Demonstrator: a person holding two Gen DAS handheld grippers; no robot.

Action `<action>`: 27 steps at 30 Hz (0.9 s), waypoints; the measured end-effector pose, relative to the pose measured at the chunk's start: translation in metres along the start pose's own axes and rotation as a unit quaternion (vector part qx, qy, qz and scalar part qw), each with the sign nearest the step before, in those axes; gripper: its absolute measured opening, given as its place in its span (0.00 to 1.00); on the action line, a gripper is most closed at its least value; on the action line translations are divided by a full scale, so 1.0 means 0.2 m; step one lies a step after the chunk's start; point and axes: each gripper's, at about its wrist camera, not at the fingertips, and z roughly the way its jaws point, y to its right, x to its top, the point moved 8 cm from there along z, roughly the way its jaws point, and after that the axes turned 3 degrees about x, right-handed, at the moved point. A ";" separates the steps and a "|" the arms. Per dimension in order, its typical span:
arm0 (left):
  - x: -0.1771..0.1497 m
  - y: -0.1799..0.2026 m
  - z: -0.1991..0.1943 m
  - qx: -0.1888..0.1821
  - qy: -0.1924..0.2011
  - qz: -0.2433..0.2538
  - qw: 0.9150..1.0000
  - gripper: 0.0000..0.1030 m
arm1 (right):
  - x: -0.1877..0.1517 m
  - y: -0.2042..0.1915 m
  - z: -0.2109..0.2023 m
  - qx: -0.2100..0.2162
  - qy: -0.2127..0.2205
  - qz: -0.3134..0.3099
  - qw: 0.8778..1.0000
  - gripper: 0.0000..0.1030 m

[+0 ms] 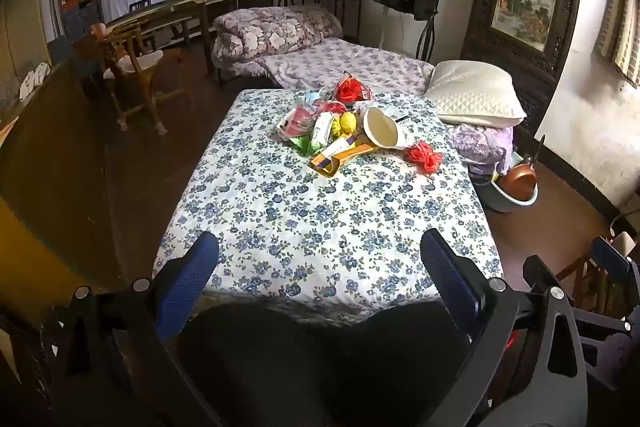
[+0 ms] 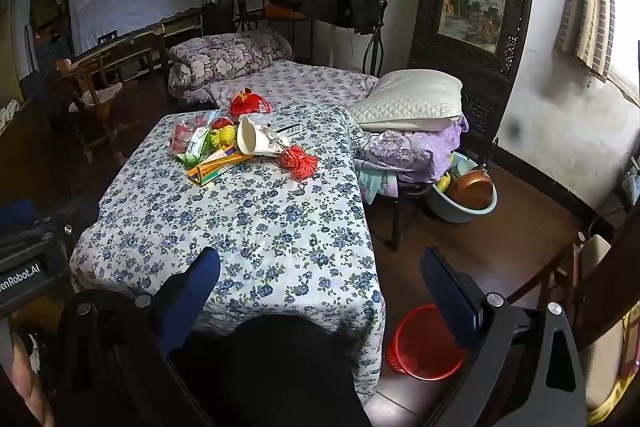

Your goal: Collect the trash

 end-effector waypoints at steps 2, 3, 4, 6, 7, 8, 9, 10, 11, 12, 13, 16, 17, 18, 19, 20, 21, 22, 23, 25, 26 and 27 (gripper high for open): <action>0.01 0.00 0.01 0.000 -0.001 0.001 1.000 0.93 | 0.00 0.00 0.00 0.001 0.001 0.000 1.000 0.95; 0.01 0.01 0.01 0.000 -0.001 0.001 1.000 0.93 | 0.00 0.00 0.00 0.001 0.001 0.000 1.000 0.95; 0.01 0.01 0.01 0.000 0.000 0.001 1.000 0.93 | 0.01 -0.01 -0.03 0.001 0.001 0.000 1.000 0.95; 0.00 0.01 0.00 -0.001 -0.001 0.003 1.000 0.93 | 0.01 -0.01 -0.03 0.001 0.001 0.000 1.000 0.95; 0.00 0.01 0.01 -0.001 0.000 0.003 1.000 0.93 | 0.01 -0.01 -0.03 0.001 0.001 0.001 1.000 0.95; 0.00 0.01 0.01 -0.002 0.000 0.003 1.000 0.93 | 0.01 0.00 -0.03 0.002 0.001 0.001 1.000 0.95; 0.01 0.02 0.01 -0.001 0.000 0.003 1.000 0.93 | 0.01 0.00 -0.03 0.001 0.001 0.000 1.000 0.95; 0.01 0.02 0.01 -0.001 0.000 0.004 1.000 0.93 | 0.01 0.00 -0.03 0.001 0.002 0.000 1.000 0.95; 0.01 0.02 0.00 -0.002 0.000 0.004 1.000 0.93 | 0.01 0.00 -0.02 0.002 0.002 0.001 1.000 0.95; 0.01 0.02 0.00 -0.001 0.001 0.003 1.000 0.93 | 0.01 -0.01 -0.02 0.001 0.002 0.001 1.000 0.95; 0.01 0.02 0.01 0.000 0.000 0.003 1.000 0.93 | 0.01 -0.01 -0.02 0.002 0.002 0.001 1.000 0.95; 0.01 0.02 0.00 -0.002 0.001 0.004 1.000 0.93 | 0.01 0.00 -0.03 0.002 0.002 0.001 1.000 0.95; 0.01 0.02 0.00 -0.002 0.001 0.004 1.000 0.93 | 0.01 0.00 -0.03 0.003 0.003 0.001 1.000 0.95; 0.01 0.02 0.00 -0.001 0.001 0.005 1.000 0.93 | 0.01 0.00 -0.03 0.003 0.003 0.001 1.000 0.95; 0.01 0.02 0.00 -0.001 0.001 0.004 1.000 0.93 | 0.01 -0.01 -0.03 0.003 0.003 0.001 1.000 0.95; 0.01 0.02 0.00 -0.001 0.000 0.005 1.000 0.93 | 0.02 -0.02 -0.03 0.003 0.002 0.000 1.000 0.95; 0.01 0.02 0.00 -0.002 0.000 0.004 1.000 0.93 | 0.02 -0.02 -0.03 0.003 0.002 0.001 1.000 0.95; 0.01 0.02 0.00 -0.001 0.001 0.003 1.000 0.93 | 0.01 -0.01 -0.03 0.003 0.003 0.001 1.000 0.95; 0.01 0.02 0.00 -0.001 0.001 0.003 1.000 0.93 | 0.01 -0.01 -0.03 0.003 0.003 0.001 1.000 0.95; 0.01 0.02 0.00 -0.001 0.001 0.004 1.000 0.93 | 0.01 -0.01 -0.03 0.003 0.004 0.002 1.000 0.95; 0.01 0.02 0.00 -0.002 0.001 0.003 1.000 0.93 | 0.01 -0.01 -0.03 0.003 0.004 0.002 1.000 0.95; 0.01 0.02 0.00 -0.003 0.001 0.003 1.000 0.93 | 0.01 -0.01 -0.03 0.003 0.004 0.002 1.000 0.95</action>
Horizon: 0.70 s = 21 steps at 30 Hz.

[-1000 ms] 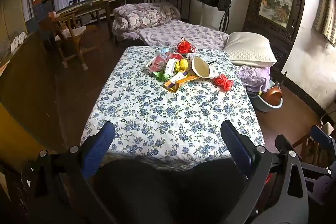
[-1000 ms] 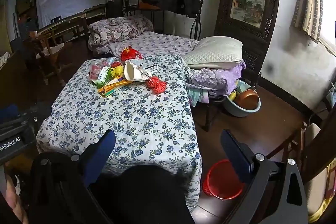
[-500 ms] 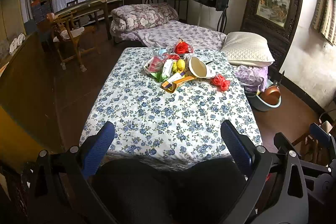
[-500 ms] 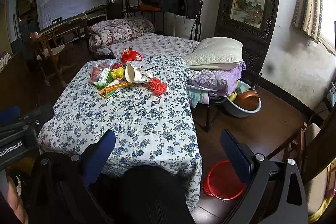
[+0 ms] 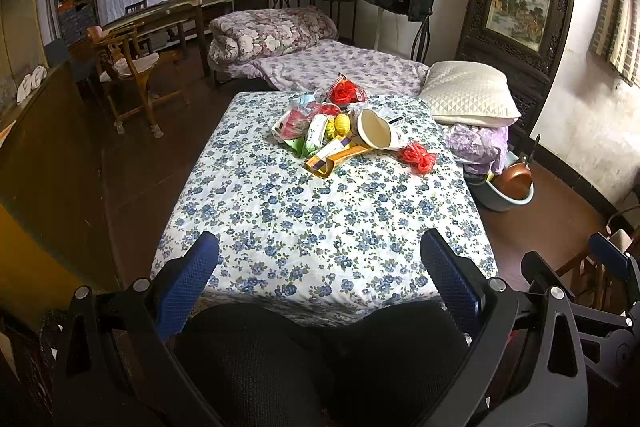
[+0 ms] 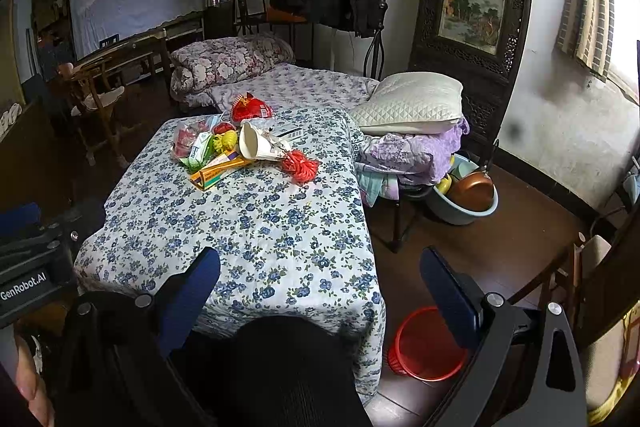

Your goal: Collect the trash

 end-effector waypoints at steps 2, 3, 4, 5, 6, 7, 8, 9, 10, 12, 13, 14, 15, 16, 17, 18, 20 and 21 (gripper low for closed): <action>0.01 0.01 0.00 -0.001 0.000 0.001 1.000 0.93 | 0.01 0.00 -0.01 0.000 0.000 0.000 1.000 0.95; 0.01 0.01 0.00 -0.001 0.000 0.002 1.000 0.93 | 0.01 0.00 -0.01 0.000 0.000 0.000 1.000 0.95; 0.01 0.01 0.00 -0.001 0.000 0.001 1.000 0.93 | 0.01 0.00 -0.01 0.000 0.000 0.000 1.000 0.95; 0.01 0.01 0.00 -0.001 0.000 0.001 1.000 0.93 | 0.01 0.00 -0.01 0.000 0.000 0.000 1.000 0.95; 0.01 0.01 -0.01 -0.002 0.000 0.001 1.000 0.93 | 0.01 0.00 -0.01 0.000 0.000 0.000 1.000 0.95; 0.01 0.01 -0.01 -0.002 0.000 0.002 1.000 0.93 | 0.01 0.00 -0.01 0.001 0.001 0.001 1.000 0.95; 0.01 0.02 -0.01 -0.002 0.000 0.002 1.000 0.93 | 0.01 0.00 -0.01 0.001 0.001 0.001 1.000 0.95; 0.02 0.02 -0.01 -0.002 0.000 0.003 1.000 0.93 | 0.01 0.00 -0.01 0.001 0.001 0.001 1.000 0.95; 0.01 0.02 -0.01 -0.002 0.000 0.002 1.000 0.93 | 0.01 0.00 -0.01 0.001 0.001 0.001 1.000 0.95; 0.02 0.02 -0.01 -0.002 0.000 0.001 1.000 0.93 | 0.01 0.00 -0.01 0.000 0.001 0.001 1.000 0.95; 0.01 0.02 -0.01 -0.002 0.000 0.001 1.000 0.93 | 0.01 0.00 -0.02 0.001 0.001 0.001 1.000 0.95; 0.01 0.02 -0.01 -0.002 0.000 0.001 1.000 0.93 | 0.02 -0.01 -0.02 0.001 0.001 0.001 1.000 0.95; 0.02 0.02 -0.01 -0.001 0.000 0.001 1.000 0.93 | 0.01 0.00 -0.02 0.001 0.001 0.001 1.000 0.95; 0.02 0.02 -0.01 -0.002 0.000 0.001 1.000 0.93 | 0.01 0.00 -0.02 0.001 0.001 0.001 1.000 0.95; 0.02 0.02 -0.01 -0.002 0.000 0.001 1.000 0.93 | 0.02 0.00 -0.02 0.001 0.001 0.001 1.000 0.95; 0.02 0.02 -0.01 -0.003 -0.001 0.001 1.000 0.93 | 0.02 0.00 -0.02 0.001 0.001 0.001 1.000 0.95; 0.02 0.03 -0.01 -0.002 0.000 0.001 1.000 0.93 | 0.02 0.00 -0.02 0.001 0.001 0.001 1.000 0.95; 0.02 0.02 -0.01 -0.002 0.000 0.002 1.000 0.93 | 0.02 0.00 -0.02 0.001 0.001 0.001 1.000 0.95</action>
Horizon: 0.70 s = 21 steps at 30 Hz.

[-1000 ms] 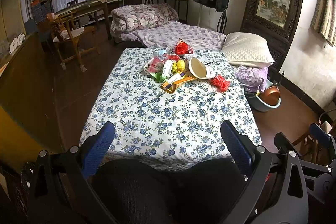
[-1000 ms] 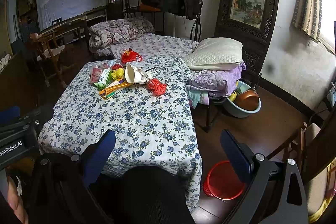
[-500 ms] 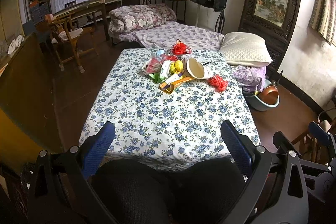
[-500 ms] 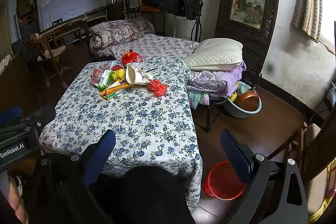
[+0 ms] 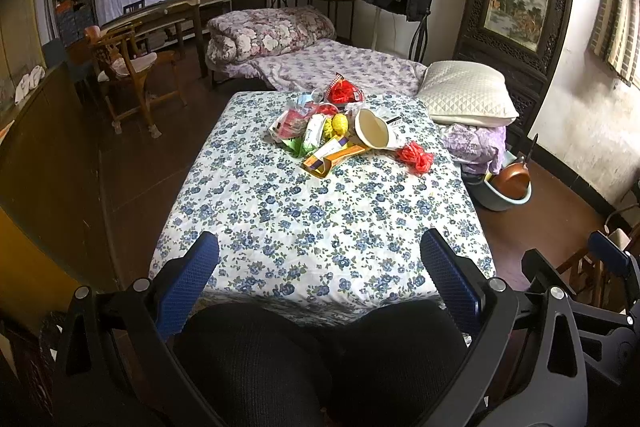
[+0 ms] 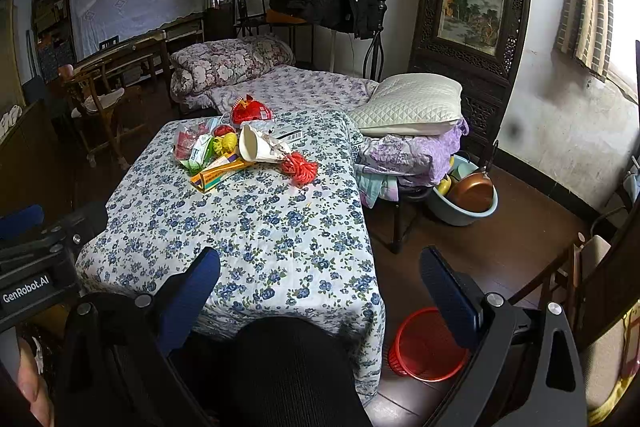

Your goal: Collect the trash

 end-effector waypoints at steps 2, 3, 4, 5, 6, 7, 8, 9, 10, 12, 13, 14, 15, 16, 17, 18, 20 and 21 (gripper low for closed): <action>0.00 0.00 0.00 0.000 -0.001 0.000 1.000 0.93 | 0.00 0.00 0.00 0.000 0.000 0.001 1.000 0.95; 0.00 0.00 0.00 0.000 -0.001 0.000 1.000 0.93 | 0.00 0.00 0.00 0.000 0.000 0.000 1.000 0.95; 0.00 0.00 0.00 0.000 -0.001 0.000 1.000 0.93 | 0.00 0.00 0.00 0.000 0.000 0.000 1.000 0.95; 0.00 0.00 0.00 0.000 0.000 -0.001 1.000 0.93 | 0.00 0.00 0.00 0.000 0.000 0.000 1.000 0.95; 0.00 0.00 0.00 0.000 -0.001 -0.001 1.000 0.93 | 0.00 0.00 0.00 0.000 0.000 0.000 1.000 0.95; -0.01 0.00 0.00 -0.001 -0.001 0.000 1.000 0.93 | -0.01 0.00 0.00 0.000 0.001 0.001 1.000 0.95; -0.01 0.00 0.00 -0.001 0.000 0.000 1.000 0.93 | -0.01 0.00 0.00 0.000 0.001 0.001 1.000 0.95; -0.01 0.00 0.00 -0.002 -0.001 0.000 1.000 0.93 | 0.00 0.00 0.00 0.000 0.001 0.000 1.000 0.95; -0.01 0.00 0.00 -0.002 -0.001 0.000 1.000 0.93 | -0.01 0.00 0.00 0.000 0.000 0.001 1.000 0.95; -0.01 0.00 0.00 -0.001 -0.001 0.000 1.000 0.93 | -0.01 0.00 0.00 0.000 0.001 0.001 1.000 0.95; -0.01 0.00 0.00 -0.001 -0.001 0.000 1.000 0.93 | -0.01 0.00 0.00 0.000 0.001 0.001 1.000 0.95; -0.02 0.00 0.01 -0.001 0.000 0.000 1.000 0.93 | -0.01 0.00 0.01 0.000 0.001 0.001 1.000 0.95; -0.02 0.00 0.01 -0.002 -0.001 0.000 1.000 0.93 | -0.01 0.00 0.00 0.001 0.001 0.001 1.000 0.95; -0.02 0.00 0.01 -0.001 -0.001 0.000 1.000 0.93 | -0.01 0.00 0.00 0.000 0.001 0.001 1.000 0.95; -0.03 0.00 0.01 -0.001 -0.001 0.000 1.000 0.93 | -0.01 0.00 0.01 0.000 0.001 0.001 1.000 0.95; -0.03 0.00 0.01 -0.002 -0.001 0.001 1.000 0.93 | -0.01 0.00 0.01 0.000 0.001 0.001 1.000 0.95; -0.03 0.00 0.02 -0.002 -0.002 0.001 1.000 0.93 | -0.01 0.00 0.01 0.000 0.000 0.001 1.000 0.95; -0.04 0.00 0.02 -0.002 -0.003 0.002 1.000 0.93 | 0.00 0.00 -0.01 0.001 -0.001 0.001 1.000 0.95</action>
